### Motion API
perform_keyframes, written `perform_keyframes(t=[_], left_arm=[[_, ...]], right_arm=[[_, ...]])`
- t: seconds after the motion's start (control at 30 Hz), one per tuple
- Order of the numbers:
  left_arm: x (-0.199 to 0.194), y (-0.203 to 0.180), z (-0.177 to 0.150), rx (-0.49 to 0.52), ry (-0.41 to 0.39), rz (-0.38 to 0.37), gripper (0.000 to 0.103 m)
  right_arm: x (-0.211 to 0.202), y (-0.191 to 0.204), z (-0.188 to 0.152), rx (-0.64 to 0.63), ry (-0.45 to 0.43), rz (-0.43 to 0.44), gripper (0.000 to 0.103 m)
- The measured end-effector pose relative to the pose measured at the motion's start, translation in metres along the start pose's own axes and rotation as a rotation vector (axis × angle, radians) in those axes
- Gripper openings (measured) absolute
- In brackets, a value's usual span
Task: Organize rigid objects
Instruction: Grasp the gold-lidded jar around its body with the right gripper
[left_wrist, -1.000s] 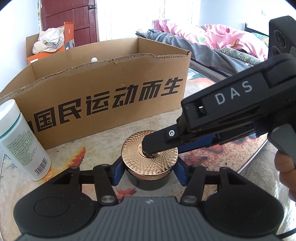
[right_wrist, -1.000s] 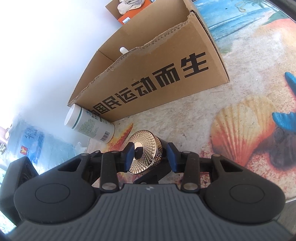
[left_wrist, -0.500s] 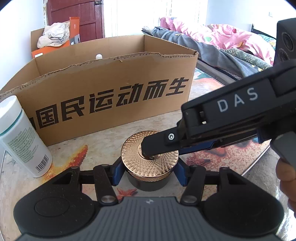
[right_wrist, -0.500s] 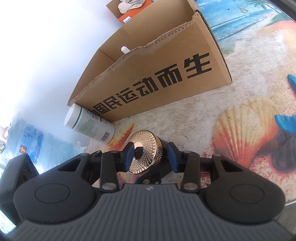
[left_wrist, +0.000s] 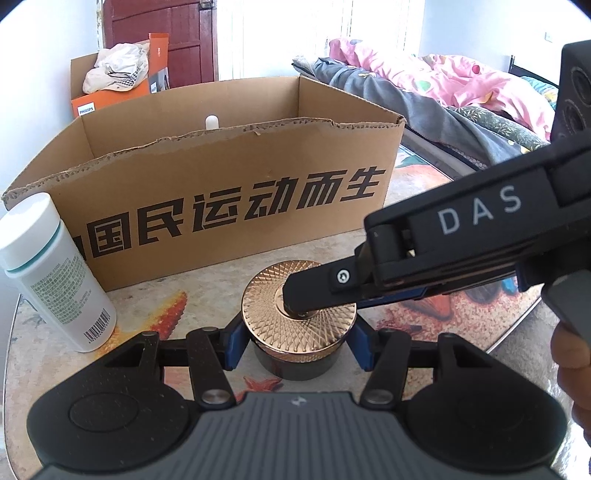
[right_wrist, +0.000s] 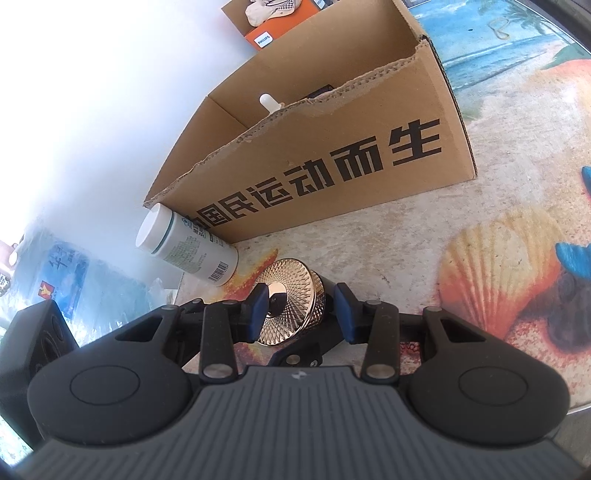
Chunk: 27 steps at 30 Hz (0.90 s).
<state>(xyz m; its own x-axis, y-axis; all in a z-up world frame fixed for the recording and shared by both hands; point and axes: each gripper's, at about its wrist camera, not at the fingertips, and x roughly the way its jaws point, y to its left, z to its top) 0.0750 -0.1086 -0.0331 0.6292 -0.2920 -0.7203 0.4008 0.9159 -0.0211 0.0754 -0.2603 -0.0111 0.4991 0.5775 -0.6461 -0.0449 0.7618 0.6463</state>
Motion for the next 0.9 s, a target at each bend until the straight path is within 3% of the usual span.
perform_keyframes(t=[0.9], left_arm=[[-0.057,0.002,0.011,-0.016,-0.101,0.046,0.057]], right_arm=[[-0.028,0.043,0.008,-0.101,-0.065,0.033,0.038]])
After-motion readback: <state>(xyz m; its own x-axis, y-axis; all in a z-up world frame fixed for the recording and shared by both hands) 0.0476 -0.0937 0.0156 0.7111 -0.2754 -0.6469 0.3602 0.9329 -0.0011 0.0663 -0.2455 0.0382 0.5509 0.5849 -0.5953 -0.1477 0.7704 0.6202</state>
